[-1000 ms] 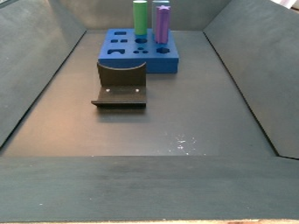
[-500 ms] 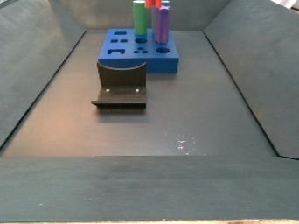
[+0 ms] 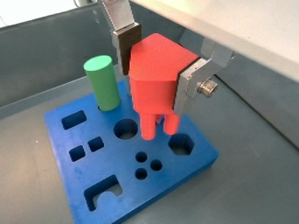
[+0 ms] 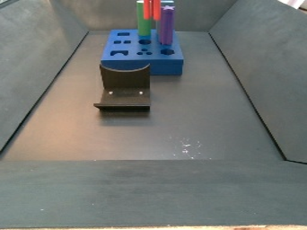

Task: Pick up the 3 prong object. Move up. Rotate the 3 prong object. Place the 3 prong object on the fixture. Regrasp the 3 prong object. Move to above the board. Insert the 3 prong object.
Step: Insert the 3 prong object.

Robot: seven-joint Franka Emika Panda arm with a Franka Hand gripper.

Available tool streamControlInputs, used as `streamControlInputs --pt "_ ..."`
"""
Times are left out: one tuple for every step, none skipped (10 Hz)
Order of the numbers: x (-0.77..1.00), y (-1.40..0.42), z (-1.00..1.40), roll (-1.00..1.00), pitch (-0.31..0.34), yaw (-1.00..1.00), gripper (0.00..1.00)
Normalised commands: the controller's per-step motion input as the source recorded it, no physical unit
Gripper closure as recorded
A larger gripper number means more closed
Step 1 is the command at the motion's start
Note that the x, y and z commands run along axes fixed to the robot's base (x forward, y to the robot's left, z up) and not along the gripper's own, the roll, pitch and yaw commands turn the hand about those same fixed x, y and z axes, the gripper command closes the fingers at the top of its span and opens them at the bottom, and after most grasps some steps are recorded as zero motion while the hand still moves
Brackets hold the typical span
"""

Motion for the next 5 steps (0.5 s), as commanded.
streamControlInputs --pt "0.13 0.08 -0.36 0.0 -0.056 -0.42 1.0" --pt "0.07 0.06 -0.37 0.01 -0.03 -0.4 1.0" --pt "0.08 0.07 -0.29 0.0 -0.041 -0.39 1.0" --pt "0.09 0.08 -0.27 0.0 -0.026 -0.33 1.0" --pt "0.13 0.08 -0.3 0.0 -0.01 -0.28 1.0"
